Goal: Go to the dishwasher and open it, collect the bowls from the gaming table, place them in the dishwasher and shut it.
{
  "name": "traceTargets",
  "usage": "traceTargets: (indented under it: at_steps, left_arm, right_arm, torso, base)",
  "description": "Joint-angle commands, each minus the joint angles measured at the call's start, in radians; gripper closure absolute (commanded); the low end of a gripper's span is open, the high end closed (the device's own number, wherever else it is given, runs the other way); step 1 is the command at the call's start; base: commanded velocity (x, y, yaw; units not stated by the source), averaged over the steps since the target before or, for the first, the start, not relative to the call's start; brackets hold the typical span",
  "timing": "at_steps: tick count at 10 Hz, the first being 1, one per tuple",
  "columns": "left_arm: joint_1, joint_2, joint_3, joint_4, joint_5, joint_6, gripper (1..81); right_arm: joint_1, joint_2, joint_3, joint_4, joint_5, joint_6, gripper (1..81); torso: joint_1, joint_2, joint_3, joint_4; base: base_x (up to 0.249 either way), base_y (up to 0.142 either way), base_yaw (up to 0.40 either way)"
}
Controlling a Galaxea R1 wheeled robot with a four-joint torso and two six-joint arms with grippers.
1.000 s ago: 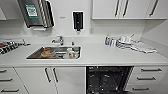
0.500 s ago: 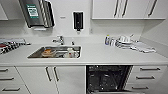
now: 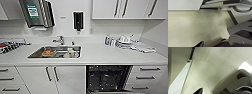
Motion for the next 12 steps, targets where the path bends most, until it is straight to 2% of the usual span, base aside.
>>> traceTargets:
  at_steps: [1, 2, 3, 5, 6, 8, 9, 12]
  left_arm:
    - [0.077, 0.089, -0.167, -0.02, 0.013, -0.005, 1.0]
    - [0.115, 0.135, -0.231, -0.019, 0.008, -0.005, 1.0]
    - [0.152, 0.17, -0.282, -0.017, -0.007, -0.004, 1.0]
    - [0.209, 0.215, -0.356, -0.013, -0.046, -0.004, 1.0]
    - [0.235, 0.238, -0.391, -0.017, -0.046, -0.004, 1.0]
    - [0.276, 0.3, -0.463, -0.017, -0.047, -0.004, 1.0]
    - [0.287, 0.336, -0.499, -0.022, -0.046, -0.004, 1.0]
    - [0.321, 0.401, -0.56, -0.022, -0.046, -0.005, 1.0]
  right_arm:
    - [-0.035, -0.03, 0.017, -0.341, 0.0, -0.144, 1.0]
    - [-0.086, -0.016, 0.008, -0.458, 0.012, -0.184, 1.0]
    - [-0.132, 0.006, -0.034, -0.531, 0.064, -0.192, 1.0]
    - [-0.21, 0.058, -0.144, -0.602, 0.18, -0.193, 1.0]
    - [-0.242, 0.099, -0.214, -0.637, 0.233, -0.193, 1.0]
    - [-0.288, 0.171, -0.328, -0.652, 0.292, -0.193, 1.0]
    - [-0.305, 0.204, -0.37, -0.666, 0.295, -0.193, 1.0]
    - [-0.35, 0.277, -0.441, -0.689, 0.296, -0.193, 1.0]
  torso:
    - [0.0, 0.0, 0.0, 0.0]
    - [0.0, 0.0, 0.0, 0.0]
    - [0.0, 0.0, 0.0, 0.0]
    - [0.0, 0.0, 0.0, 0.0]
    - [0.0, 0.0, 0.0, 0.0]
    - [0.0, 0.0, 0.0, 0.0]
    - [-0.064, 0.1, 0.0, 0.0]
    - [-0.08, 0.123, 0.0, 0.0]
  base:
    - [0.0, 0.0, 0.0]
    - [0.0, 0.0, 0.0]
    - [0.0, 0.0, 0.0]
    - [0.0, 0.0, 0.0]
    - [0.0, 0.0, 0.0]
    - [0.0, 0.0, 0.0]
    - [0.0, 0.0, 0.0]
    - [0.0, 0.0, 0.0]
